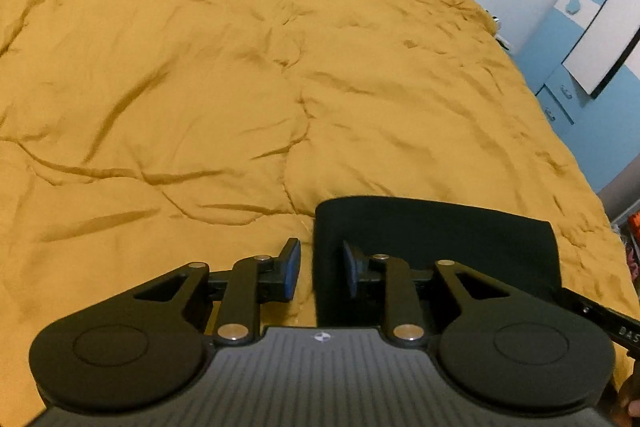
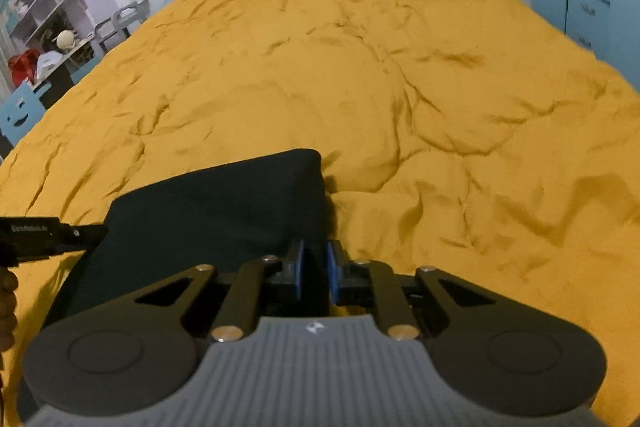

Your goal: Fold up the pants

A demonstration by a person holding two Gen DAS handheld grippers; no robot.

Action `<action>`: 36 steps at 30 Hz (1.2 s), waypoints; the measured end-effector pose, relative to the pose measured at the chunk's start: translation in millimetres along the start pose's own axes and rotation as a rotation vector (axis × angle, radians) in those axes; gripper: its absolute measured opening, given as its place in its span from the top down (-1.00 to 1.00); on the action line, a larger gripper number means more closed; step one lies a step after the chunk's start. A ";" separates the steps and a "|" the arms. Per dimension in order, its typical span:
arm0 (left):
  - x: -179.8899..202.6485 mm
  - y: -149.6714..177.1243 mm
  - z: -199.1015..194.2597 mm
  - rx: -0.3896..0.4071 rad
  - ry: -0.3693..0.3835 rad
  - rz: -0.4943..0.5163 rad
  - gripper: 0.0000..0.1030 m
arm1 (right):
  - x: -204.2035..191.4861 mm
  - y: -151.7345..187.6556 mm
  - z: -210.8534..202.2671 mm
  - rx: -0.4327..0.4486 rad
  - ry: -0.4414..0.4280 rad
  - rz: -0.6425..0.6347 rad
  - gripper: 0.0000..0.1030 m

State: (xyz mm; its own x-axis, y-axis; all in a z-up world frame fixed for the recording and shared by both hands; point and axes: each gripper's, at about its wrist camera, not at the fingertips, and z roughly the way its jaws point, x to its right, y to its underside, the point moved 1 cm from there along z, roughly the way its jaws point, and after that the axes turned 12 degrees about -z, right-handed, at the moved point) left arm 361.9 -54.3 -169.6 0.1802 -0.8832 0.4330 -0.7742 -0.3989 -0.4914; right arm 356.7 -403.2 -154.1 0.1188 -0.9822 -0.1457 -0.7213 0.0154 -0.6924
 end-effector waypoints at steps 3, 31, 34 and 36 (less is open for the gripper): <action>-2.6 -2.4 2.4 0.001 0.005 -0.018 0.38 | 2.7 -0.9 2.4 -0.001 0.004 0.011 0.76; -54.2 14.7 10.7 -0.268 0.320 -0.413 0.26 | 37.9 43.9 26.4 -0.019 -0.423 0.534 0.38; -48.3 15.6 2.0 -0.251 0.319 -0.409 0.47 | 35.5 42.6 20.3 0.000 -0.419 0.513 0.49; -40.8 15.3 -6.0 -0.231 0.301 -0.376 0.56 | 29.6 36.6 11.3 0.007 -0.390 0.455 0.54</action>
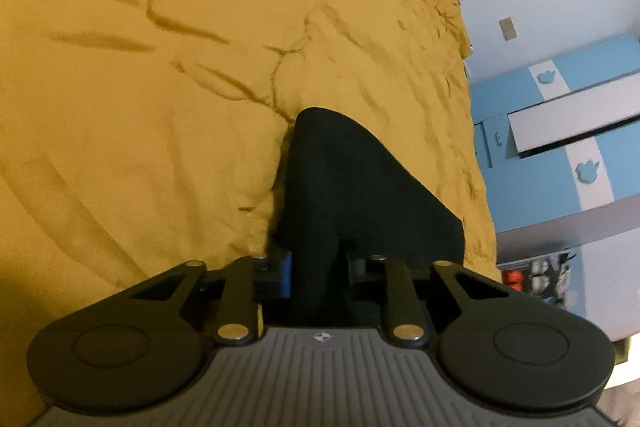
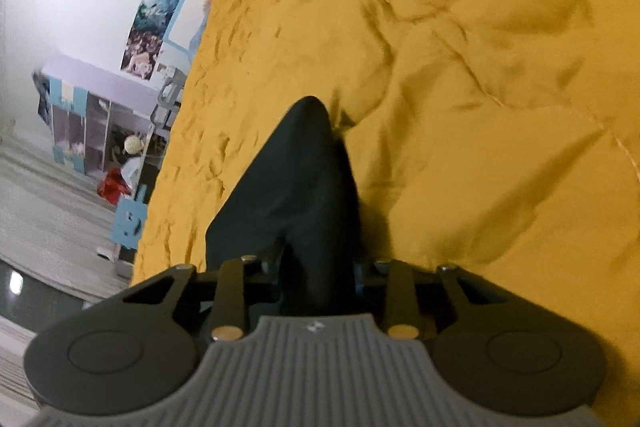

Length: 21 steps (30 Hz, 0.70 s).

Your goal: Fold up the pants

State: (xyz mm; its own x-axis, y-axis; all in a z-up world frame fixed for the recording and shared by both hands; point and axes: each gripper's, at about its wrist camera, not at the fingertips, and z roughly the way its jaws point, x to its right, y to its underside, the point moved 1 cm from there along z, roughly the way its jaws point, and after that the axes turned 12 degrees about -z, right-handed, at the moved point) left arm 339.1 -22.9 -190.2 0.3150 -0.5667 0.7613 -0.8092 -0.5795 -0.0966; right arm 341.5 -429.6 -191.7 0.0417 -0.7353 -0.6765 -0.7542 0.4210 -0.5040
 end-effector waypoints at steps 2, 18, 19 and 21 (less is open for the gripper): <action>11.1 3.2 -6.2 0.021 -0.011 0.039 0.61 | -13.3 -1.4 -7.1 0.008 0.024 -0.057 0.59; 65.5 45.0 -107.8 0.133 0.043 0.248 0.63 | -102.2 11.2 -87.2 0.096 0.011 -0.241 0.65; 67.9 48.3 -113.6 0.139 0.040 0.257 0.63 | -106.3 13.3 -91.0 0.097 0.003 -0.240 0.65; 70.5 54.5 -126.4 0.148 0.025 0.269 0.63 | -116.1 20.6 -98.2 0.094 -0.011 -0.255 0.65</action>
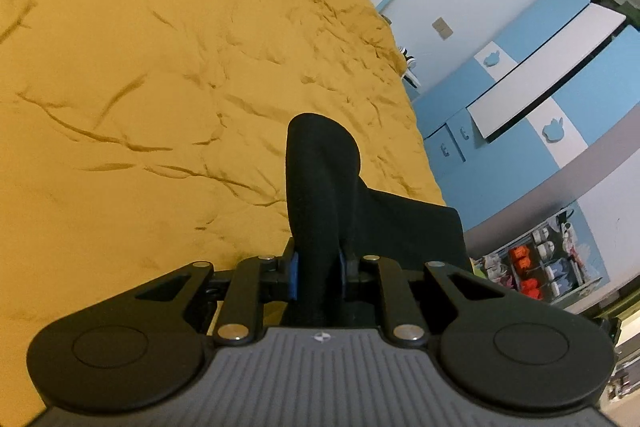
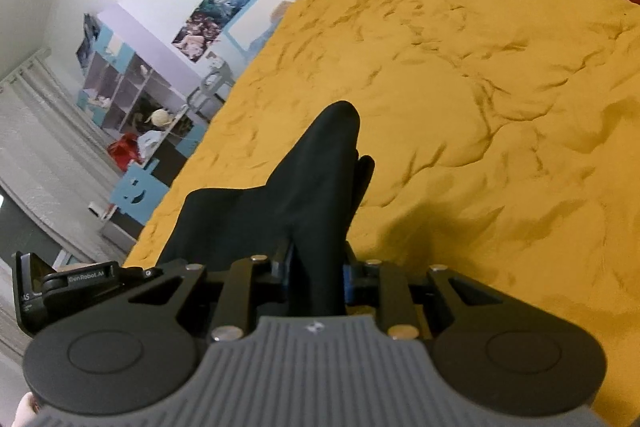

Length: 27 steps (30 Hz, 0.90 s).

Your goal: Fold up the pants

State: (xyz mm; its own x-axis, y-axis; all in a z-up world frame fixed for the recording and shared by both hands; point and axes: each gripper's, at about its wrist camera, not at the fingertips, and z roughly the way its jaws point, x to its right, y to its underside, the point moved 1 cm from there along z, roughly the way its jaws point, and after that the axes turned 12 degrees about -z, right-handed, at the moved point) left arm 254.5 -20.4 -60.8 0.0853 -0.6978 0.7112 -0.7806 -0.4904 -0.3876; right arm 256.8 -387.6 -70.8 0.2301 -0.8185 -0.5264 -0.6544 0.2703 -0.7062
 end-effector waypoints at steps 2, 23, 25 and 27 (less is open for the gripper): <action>1.3 2.6 -14.3 0.004 -0.019 0.009 0.63 | -12.1 5.9 -6.9 -0.006 -0.015 -0.013 0.65; -48.2 24.2 -91.3 0.005 -0.155 0.123 0.63 | -110.4 78.1 -11.1 -0.145 -0.092 -0.092 0.66; -65.0 23.0 -79.3 -0.019 -0.119 0.091 0.63 | -103.6 84.0 -8.0 -0.156 -0.073 -0.065 0.66; -79.3 23.6 -68.4 -0.040 -0.085 0.055 0.63 | -95.2 85.7 -2.9 -0.168 -0.054 -0.031 0.66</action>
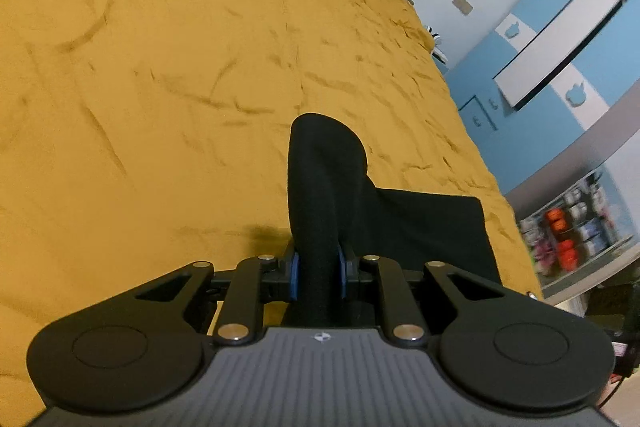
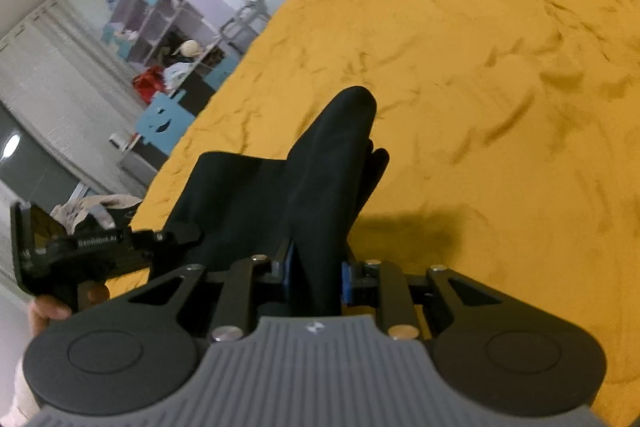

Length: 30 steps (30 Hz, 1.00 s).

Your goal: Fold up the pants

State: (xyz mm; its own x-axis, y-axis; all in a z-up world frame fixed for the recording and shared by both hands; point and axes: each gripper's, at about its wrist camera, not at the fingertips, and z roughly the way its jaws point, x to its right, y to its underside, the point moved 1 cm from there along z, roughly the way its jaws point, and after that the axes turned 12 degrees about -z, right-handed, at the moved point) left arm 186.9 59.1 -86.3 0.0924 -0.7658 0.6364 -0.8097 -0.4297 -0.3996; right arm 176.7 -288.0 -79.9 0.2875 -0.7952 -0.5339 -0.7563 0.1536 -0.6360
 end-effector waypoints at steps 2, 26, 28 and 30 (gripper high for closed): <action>-7.8 -0.7 13.2 -0.014 0.018 -0.027 0.63 | 9.0 -0.3 3.5 -0.006 0.012 0.022 0.67; -50.7 -16.5 80.3 -0.124 0.014 -0.014 0.48 | 89.0 2.5 48.1 -0.075 0.018 0.162 0.64; -42.4 -20.2 70.5 -0.115 -0.014 0.018 0.46 | 79.7 -5.0 41.2 -0.075 0.048 0.096 0.54; -30.9 -26.5 57.4 -0.067 -0.061 0.071 0.48 | 70.3 -17.6 32.3 -0.063 0.119 0.002 0.41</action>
State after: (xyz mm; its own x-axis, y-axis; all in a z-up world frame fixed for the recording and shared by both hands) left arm 238.8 66.7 -133.3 0.0671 -0.8214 0.5663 -0.8520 -0.3425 -0.3960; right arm 229.2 -327.7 -124.2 0.2170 -0.8592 -0.4633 -0.7933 0.1214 -0.5966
